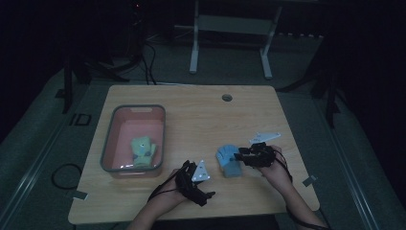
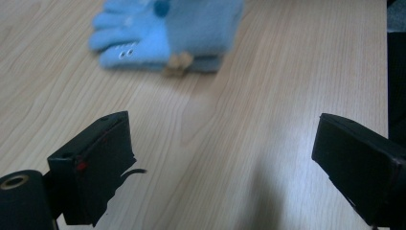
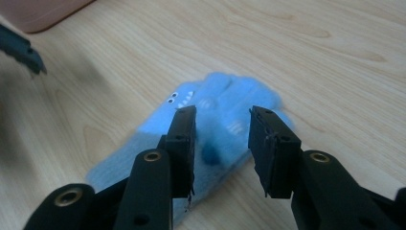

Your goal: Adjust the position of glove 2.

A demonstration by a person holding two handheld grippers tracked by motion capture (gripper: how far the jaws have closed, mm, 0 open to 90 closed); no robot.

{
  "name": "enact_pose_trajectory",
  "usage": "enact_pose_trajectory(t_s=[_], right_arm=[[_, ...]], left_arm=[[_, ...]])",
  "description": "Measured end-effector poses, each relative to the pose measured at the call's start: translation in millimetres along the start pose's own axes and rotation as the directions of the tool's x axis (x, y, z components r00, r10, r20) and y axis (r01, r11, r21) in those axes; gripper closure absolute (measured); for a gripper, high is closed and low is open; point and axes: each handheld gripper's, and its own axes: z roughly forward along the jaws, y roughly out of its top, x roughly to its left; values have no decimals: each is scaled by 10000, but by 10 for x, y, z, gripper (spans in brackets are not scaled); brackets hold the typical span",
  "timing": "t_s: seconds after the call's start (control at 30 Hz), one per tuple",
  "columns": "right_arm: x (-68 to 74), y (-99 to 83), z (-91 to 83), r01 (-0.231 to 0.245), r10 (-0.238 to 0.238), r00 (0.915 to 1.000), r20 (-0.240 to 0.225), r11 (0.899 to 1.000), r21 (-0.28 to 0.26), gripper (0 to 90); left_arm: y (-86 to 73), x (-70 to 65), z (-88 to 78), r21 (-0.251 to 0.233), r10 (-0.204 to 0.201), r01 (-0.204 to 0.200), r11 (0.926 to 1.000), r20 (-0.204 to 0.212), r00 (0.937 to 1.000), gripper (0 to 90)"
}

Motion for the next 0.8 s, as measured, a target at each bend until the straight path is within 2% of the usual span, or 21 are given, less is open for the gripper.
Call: enact_pose_trajectory(t_s=[0.17, 0.23, 0.33, 0.37, 0.43, 0.6, 0.8], right_arm=[[-33, 19, 7, -41, 42, 10000, 88, 9999, -119, 608], [-41, 33, 9, -68, 70, 9999, 96, 9999, -146, 605], [-62, 53, 14, -102, 104, 9999, 109, 9997, -205, 596], [-72, 65, 19, -146, 148, 9998, 111, 9997, -196, 589], [-111, 107, 42, -225, 228, 9997, 95, 9993, -289, 558], [-164, 179, 124, -396, 397, 9992, 61, 9989, -234, 529], [-205, 181, 315, -623, 624, 9980, -85, 9980, 124, 474]], left_arm=[[123, -29, 132, -185, 739, -735, 9971, 240, 9970, 76], [176, -25, 193, -289, 920, -914, 9954, 200, 9956, 152], [234, -17, 261, -336, 1084, -1078, 9936, 178, 9939, 172], [299, -21, 311, -568, 1332, -1318, 9896, 205, 9909, 172], [368, -27, 360, -792, 1595, -1571, 9844, 246, 9869, 231], [504, -16, 494, -727, 2229, -2213, 9725, 155, 9747, 322], [509, 16, 673, -240, 2506, -2501, 9679, 201, 9679, 331]])
